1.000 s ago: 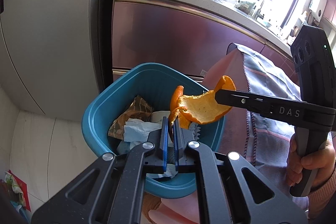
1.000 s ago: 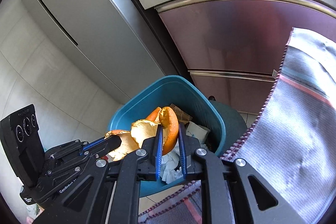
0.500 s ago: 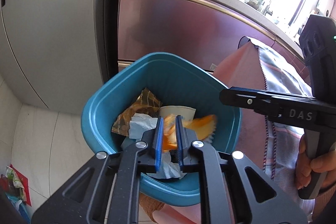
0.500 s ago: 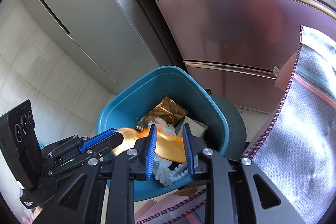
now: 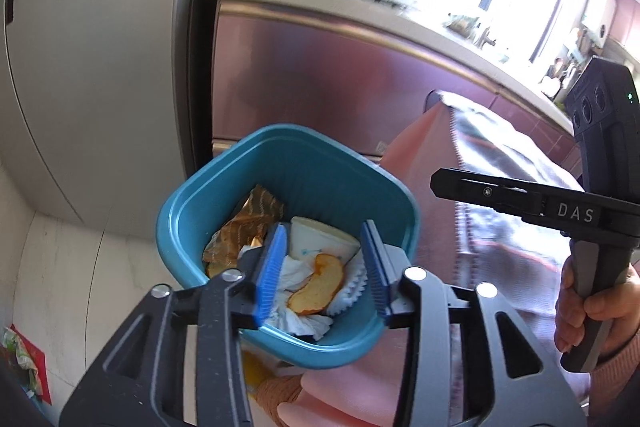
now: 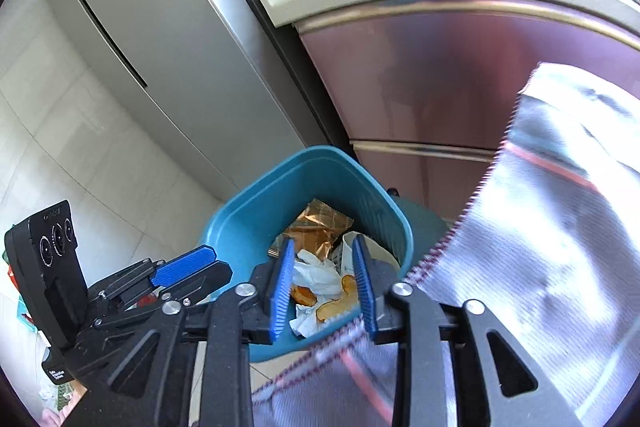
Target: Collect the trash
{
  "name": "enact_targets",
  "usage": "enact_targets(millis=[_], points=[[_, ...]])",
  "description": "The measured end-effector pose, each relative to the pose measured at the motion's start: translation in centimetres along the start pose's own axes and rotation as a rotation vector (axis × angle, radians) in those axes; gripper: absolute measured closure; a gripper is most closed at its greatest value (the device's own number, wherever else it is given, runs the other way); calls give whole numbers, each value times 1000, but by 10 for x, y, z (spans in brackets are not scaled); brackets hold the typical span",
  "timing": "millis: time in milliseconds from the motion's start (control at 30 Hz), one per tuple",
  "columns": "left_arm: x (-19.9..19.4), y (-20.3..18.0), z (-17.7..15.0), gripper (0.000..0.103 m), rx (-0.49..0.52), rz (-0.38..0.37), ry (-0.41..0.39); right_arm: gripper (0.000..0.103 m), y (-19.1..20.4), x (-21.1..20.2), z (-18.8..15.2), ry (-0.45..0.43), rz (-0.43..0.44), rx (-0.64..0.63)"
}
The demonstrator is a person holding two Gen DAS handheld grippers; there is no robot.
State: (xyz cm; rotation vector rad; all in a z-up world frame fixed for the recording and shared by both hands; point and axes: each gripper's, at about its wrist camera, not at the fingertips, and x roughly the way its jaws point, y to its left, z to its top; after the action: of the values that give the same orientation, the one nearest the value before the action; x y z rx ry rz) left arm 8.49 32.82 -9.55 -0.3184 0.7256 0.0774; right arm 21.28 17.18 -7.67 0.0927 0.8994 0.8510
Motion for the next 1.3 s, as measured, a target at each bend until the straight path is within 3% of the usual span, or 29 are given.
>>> enact_targets(millis=[133, 200, 233, 333, 533, 933, 1300], points=[[-26, -17, -2, 43, 44, -13, -69, 55, 3, -36, -12, -87, -18, -27], [-40, -25, -5, 29, 69, -18, -112, 48, 3, -57, -21, -135, -34, -37], [-46, -30, -6, 17, 76, -23, -127, 39, 3, -67, -26, -160, -47, -41], [-63, -47, -12, 7, 103, -20, -190, 25, 4, -97, -45, -229, -92, -70], [-90, -81, -26, 6, 114, -43, -283, 7, 1, -151, -84, -371, -239, -71], [-134, -165, -59, 6, 201, -50, -416, 7, -12, -235, -153, -592, -532, -72], [-154, -208, -86, 6, 260, -35, -476, 7, -12, -266, -189, -700, -637, -53]])
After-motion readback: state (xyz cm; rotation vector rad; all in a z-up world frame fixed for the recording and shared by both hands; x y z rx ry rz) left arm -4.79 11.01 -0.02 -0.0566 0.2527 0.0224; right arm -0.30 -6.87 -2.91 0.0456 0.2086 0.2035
